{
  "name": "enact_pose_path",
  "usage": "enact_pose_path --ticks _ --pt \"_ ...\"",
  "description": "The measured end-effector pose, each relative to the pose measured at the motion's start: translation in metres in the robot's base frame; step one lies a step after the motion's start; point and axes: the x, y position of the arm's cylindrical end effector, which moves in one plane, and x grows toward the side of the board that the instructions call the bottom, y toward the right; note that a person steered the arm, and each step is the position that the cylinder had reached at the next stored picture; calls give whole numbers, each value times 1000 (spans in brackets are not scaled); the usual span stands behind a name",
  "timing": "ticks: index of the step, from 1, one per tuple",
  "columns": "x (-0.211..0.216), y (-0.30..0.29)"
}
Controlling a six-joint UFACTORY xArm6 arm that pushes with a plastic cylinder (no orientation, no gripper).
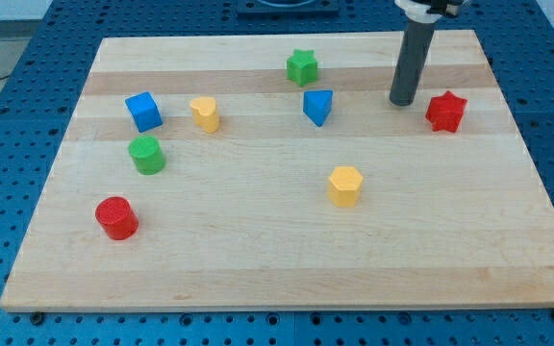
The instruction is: Move the blue triangle diagonally top left to the yellow hexagon
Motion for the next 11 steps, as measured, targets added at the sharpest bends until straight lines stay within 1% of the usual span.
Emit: enact_pose_path --ticks 1,5,6,7,8,9,10,11 --pt "16 22" --pt "26 45" --pt "11 20" --pt "-21 -11" --pt "-38 -40" --pt "-32 -83" --pt "5 -88" --pt "21 -107"
